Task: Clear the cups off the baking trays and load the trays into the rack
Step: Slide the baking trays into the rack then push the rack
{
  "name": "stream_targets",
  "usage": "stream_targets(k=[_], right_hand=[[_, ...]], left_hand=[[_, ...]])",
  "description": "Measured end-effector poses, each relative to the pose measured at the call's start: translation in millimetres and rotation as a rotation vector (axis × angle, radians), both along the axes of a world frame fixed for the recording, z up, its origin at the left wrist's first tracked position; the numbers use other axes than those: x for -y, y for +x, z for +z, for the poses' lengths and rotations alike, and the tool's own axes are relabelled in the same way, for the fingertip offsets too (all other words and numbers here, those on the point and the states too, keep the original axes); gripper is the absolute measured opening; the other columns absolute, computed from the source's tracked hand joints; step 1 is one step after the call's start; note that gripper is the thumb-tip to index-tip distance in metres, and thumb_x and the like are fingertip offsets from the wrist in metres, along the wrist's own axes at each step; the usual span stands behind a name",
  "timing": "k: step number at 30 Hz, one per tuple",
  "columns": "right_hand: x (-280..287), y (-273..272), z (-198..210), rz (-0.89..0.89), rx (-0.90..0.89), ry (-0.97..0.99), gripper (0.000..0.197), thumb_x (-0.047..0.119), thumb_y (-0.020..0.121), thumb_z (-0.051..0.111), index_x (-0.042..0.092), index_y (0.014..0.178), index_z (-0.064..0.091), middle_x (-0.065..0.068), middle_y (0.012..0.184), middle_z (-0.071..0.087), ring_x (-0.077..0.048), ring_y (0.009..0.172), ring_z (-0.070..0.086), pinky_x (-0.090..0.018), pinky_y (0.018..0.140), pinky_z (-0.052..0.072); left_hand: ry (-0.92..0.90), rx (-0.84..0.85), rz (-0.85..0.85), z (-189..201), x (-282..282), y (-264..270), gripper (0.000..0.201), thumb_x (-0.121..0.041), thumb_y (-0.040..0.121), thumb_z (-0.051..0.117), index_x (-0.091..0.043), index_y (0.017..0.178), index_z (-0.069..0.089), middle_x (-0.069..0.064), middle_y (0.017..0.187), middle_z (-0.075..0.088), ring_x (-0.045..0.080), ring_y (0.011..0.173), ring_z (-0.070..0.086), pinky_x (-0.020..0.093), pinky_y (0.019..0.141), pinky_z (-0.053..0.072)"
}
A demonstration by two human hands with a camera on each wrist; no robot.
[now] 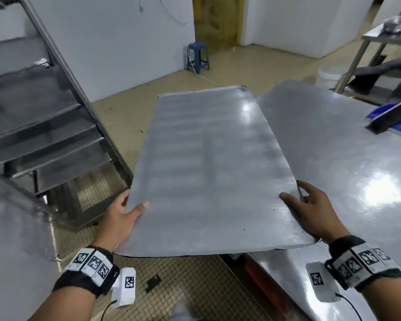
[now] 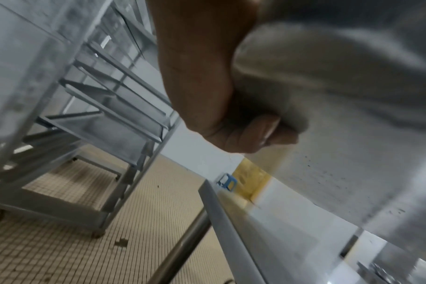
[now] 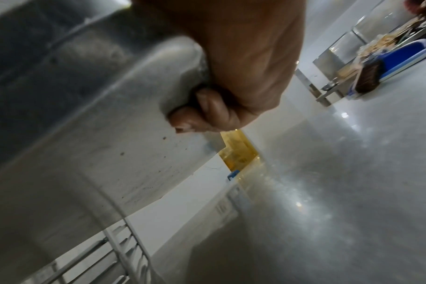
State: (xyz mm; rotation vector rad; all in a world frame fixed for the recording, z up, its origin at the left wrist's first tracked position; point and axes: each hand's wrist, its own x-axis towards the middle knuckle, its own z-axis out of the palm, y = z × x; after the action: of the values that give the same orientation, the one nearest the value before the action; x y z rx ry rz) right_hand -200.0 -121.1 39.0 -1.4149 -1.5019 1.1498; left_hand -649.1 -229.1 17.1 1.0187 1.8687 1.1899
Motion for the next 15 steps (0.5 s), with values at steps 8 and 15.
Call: stream_targets(k=[8,15], right_hand=[[-28.2,-71.9,38.3,0.100,0.033,0.093,0.025,0.025,0.092,0.074,0.025,0.114,0.063,0.013,0.050,0.064,0.000,0.038,0.051,-0.013,0.040,0.039],[-42.1,-119.5,57.7,0.231,0.037,0.164,0.030,0.028,0.091,0.075,0.024,0.119,0.064,0.014,0.053,0.067,-0.001,0.038,0.053,-0.015,0.039,0.041]], left_hand=[[0.109,0.016,0.157,32.3,25.3,-56.1,0.078,-0.056,0.066,0.085,-0.028,0.133,0.058,-0.001,0.117,0.075,0.022,0.103,0.074,0.052,0.092,0.058],[0.149,-0.040,0.260,54.8,58.0,-85.7,0.070,-0.044,0.076,0.086,-0.023,0.135,0.056,0.000,0.118,0.075,0.020,0.103,0.075,0.051,0.092,0.059]])
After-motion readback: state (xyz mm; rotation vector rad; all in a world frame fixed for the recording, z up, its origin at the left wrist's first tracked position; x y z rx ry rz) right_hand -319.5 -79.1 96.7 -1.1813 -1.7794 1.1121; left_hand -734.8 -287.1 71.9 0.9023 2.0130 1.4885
